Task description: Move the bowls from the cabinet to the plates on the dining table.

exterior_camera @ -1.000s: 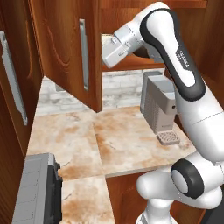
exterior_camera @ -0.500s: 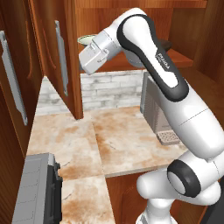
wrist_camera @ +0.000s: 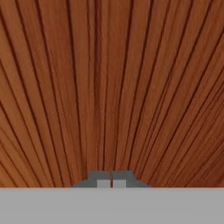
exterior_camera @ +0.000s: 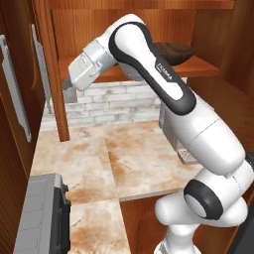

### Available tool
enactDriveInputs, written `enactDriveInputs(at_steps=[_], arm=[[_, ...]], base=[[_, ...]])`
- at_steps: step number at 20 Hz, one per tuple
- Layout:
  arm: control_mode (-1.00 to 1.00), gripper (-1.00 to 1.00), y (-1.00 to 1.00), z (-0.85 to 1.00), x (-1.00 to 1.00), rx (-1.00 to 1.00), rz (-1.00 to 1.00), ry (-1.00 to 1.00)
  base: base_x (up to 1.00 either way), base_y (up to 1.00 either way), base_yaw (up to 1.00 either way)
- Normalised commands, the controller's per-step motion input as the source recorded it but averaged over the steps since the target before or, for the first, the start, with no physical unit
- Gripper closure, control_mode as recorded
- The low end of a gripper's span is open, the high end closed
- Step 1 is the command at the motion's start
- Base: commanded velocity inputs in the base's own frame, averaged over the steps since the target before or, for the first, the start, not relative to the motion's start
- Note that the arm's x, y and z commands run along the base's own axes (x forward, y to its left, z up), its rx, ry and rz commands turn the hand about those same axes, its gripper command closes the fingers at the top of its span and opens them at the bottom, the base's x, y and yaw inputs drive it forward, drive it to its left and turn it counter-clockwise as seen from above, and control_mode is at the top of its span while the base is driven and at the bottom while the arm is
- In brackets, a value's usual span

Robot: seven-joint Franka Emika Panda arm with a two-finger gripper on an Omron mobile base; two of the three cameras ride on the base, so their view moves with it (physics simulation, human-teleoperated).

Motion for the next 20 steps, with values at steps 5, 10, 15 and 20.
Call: enactDriveInputs(at_steps=[5, 10, 15, 20], arm=[[-1.0, 1.0, 0.49, -0.15, 0.0, 0.0, 0.01, -0.08], [-1.0, 1.0, 0.39, -0.06, 0.0, 0.0, 0.0, -0.1], [-1.0, 1.0, 0.31, 0.0, 0.0, 0.0, 0.0, -0.13], [-1.0, 1.0, 0.09, 0.0, -0.1, 0.0, 0.0, -0.04]], base=[[0.0, 0.0, 0.0], [0.0, 0.0, 0.0], [0.0, 0.0, 0.0], [0.0, 0.0, 0.0]])
